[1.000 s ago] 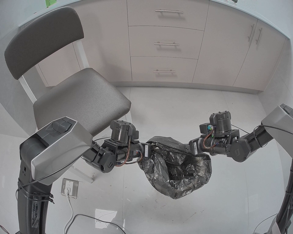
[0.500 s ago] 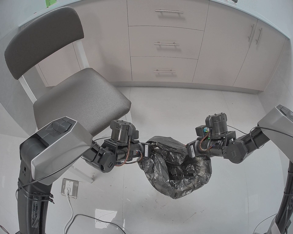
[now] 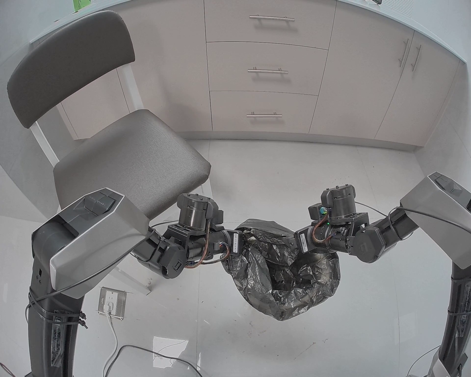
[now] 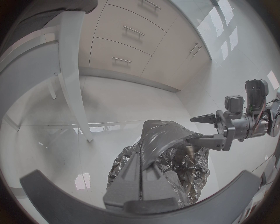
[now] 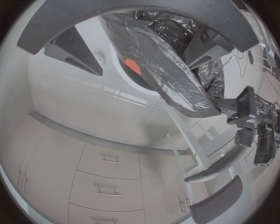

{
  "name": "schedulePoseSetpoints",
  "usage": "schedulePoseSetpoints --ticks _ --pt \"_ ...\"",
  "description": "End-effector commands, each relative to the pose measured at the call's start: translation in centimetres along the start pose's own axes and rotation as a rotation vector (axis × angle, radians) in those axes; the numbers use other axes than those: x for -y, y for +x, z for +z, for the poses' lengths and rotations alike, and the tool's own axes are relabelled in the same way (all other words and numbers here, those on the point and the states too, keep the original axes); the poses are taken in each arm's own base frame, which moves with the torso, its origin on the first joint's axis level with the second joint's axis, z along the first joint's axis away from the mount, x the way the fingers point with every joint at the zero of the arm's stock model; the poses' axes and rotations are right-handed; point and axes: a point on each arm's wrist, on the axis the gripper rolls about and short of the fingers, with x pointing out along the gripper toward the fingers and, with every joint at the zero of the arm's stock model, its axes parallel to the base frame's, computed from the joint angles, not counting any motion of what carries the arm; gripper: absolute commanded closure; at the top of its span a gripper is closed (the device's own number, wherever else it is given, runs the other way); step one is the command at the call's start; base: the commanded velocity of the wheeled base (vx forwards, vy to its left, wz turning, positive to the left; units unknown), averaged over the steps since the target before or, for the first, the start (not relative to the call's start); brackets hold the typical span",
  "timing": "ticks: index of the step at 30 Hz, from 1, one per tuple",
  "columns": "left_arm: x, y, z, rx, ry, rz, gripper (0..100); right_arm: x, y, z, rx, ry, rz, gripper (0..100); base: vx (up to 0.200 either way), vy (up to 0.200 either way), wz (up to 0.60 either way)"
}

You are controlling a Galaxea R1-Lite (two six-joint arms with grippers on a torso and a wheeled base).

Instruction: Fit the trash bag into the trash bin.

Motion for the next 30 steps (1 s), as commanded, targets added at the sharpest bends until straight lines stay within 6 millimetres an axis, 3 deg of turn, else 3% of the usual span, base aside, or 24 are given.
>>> schedulePoseSetpoints --ticks 1,30 --pt "0.0 0.0 -0.1 -0.002 0.001 0.0 100 0.2 1.5 -0.6 -0.013 0.003 -0.02 0 0.0 0.0 0.0" --pt "-0.6 1.1 -0.5 -0.002 0.056 0.028 100 2.0 5.6 0.9 0.063 0.033 -0.11 0 0.0 0.0 0.0"
